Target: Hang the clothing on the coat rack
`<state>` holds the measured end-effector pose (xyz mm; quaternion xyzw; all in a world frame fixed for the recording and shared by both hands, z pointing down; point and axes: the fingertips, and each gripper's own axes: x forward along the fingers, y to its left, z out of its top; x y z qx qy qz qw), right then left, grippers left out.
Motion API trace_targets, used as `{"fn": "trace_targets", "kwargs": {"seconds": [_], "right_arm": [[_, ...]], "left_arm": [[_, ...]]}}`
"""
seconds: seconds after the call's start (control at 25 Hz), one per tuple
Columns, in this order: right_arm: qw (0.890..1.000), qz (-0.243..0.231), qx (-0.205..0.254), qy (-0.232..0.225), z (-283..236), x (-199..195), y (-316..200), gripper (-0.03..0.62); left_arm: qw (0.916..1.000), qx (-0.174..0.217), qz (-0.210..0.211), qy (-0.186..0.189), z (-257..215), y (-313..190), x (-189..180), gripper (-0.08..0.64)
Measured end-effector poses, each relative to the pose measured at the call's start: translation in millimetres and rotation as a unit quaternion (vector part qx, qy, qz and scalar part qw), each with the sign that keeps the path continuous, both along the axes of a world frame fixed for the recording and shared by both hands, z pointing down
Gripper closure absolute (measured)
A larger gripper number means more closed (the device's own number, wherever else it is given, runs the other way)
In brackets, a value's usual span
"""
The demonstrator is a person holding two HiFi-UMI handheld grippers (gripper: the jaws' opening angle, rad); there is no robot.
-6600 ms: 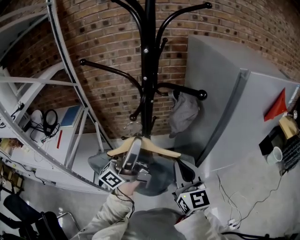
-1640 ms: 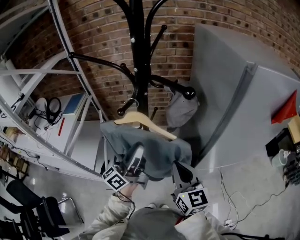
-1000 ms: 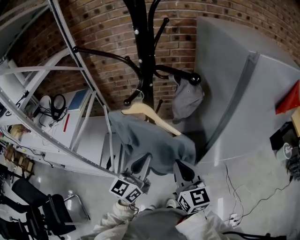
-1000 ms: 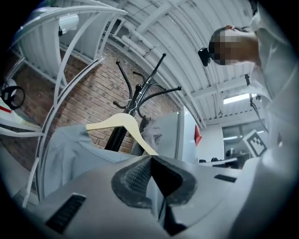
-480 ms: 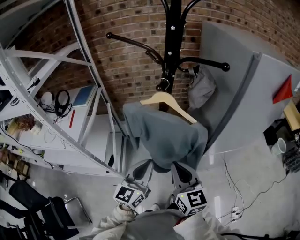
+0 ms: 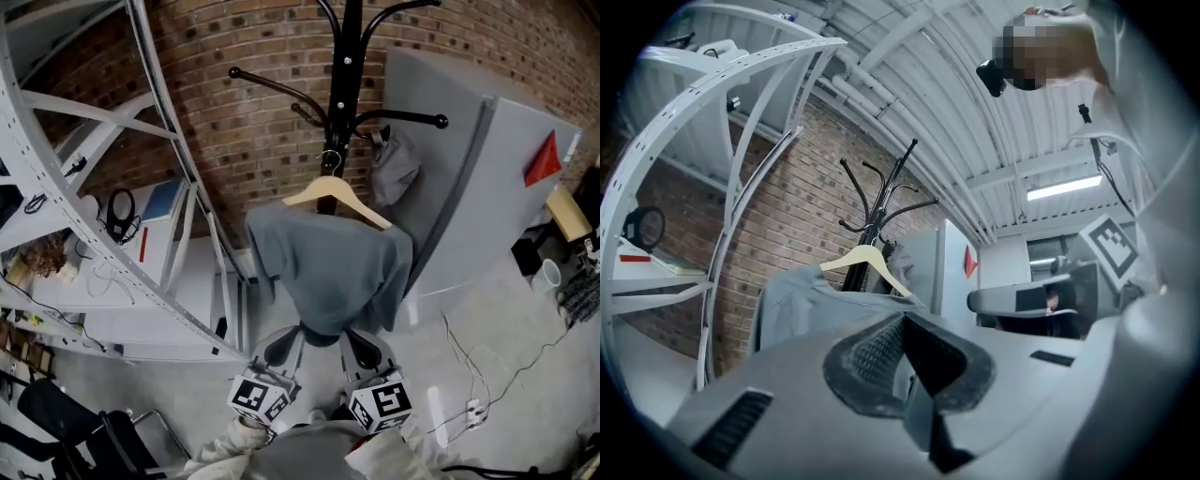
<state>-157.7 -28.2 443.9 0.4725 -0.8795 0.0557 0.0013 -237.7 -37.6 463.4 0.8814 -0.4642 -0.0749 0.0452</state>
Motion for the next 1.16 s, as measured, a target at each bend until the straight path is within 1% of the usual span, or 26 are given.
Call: {"fn": "trace_targets", "kwargs": {"seconds": [0.2, 0.36, 0.64, 0.92, 1.04, 1.16], "right_arm": [[1.000, 0.006, -0.003, 0.009, 2, 2, 5, 0.569], [1.000, 0.013, -0.009, 0.014, 4, 11, 4, 0.569], [1.000, 0.018, -0.011, 0.012, 8, 34, -3, 0.569], [1.000, 0.011, 0.002, 0.002, 2, 49, -13, 0.569], [1.000, 0.006, 0.004, 0.003, -2, 53, -17, 0.569], [1.000, 0.003, 0.004, 0.002, -1, 59, -21, 0.569]], "left_arm": [[0.9999, -0.010, 0.001, 0.008, 3, 0, 2, 0.552], [0.9999, 0.004, 0.010, 0.009, 7, 0, 13, 0.552], [1.0000, 0.001, 0.008, 0.005, 5, -10, 35, 0.552], [0.9998, 0.017, 0.004, -0.002, 0, -19, 51, 0.552], [0.9999, 0.010, -0.005, -0.002, -7, -24, 55, 0.552], [0.9999, 0.011, -0.006, 0.004, -3, -29, 61, 0.552]]}}
